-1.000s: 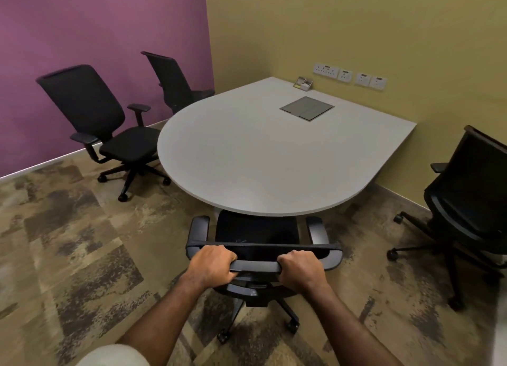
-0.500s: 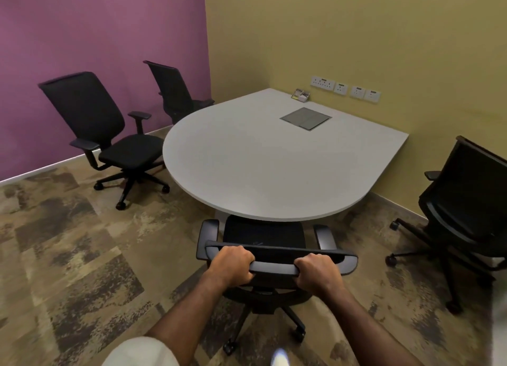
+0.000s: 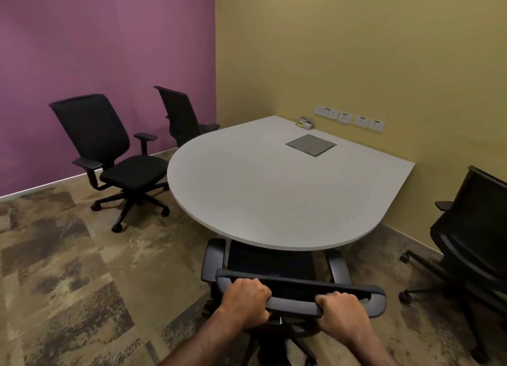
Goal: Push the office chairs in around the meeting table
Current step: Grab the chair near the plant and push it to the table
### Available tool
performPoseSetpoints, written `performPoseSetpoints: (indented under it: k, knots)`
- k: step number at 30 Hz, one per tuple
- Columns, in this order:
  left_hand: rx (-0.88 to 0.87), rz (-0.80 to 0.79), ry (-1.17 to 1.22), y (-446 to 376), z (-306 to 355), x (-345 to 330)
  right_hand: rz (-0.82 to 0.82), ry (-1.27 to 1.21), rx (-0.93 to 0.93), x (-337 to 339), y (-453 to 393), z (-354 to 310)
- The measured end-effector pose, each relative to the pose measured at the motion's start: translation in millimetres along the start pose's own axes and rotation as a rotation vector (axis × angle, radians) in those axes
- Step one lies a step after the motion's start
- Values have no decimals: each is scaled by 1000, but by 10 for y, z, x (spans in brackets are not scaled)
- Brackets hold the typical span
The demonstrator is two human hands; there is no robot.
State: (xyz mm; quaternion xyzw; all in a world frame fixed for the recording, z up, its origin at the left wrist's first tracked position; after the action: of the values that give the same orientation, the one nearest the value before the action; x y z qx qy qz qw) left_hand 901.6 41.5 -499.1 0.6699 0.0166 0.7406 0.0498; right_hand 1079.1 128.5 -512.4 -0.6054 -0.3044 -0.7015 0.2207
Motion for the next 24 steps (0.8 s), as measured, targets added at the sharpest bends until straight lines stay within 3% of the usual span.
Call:
performPoseSetpoints:
  k: [11, 24]
  knots:
    - [21, 24, -36, -643, -254, 194, 47, 64, -10, 277, -706, 291]
    - [45, 6, -7, -1334, -1135, 347, 42, -29, -11, 498, -1681, 171]
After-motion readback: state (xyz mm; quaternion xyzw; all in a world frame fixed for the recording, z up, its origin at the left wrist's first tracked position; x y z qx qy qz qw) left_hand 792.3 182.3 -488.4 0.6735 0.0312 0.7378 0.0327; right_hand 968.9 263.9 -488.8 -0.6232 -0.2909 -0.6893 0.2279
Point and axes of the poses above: each hand's wrist, its own y-axis away from the middle knuckle, its own x-axis out of the back of the hand, z = x × y, the point moved 8 cm from there along -y, towards the middle knuckle, and after that the axes turned 5 degrees about -z, right-handed, at the moved point
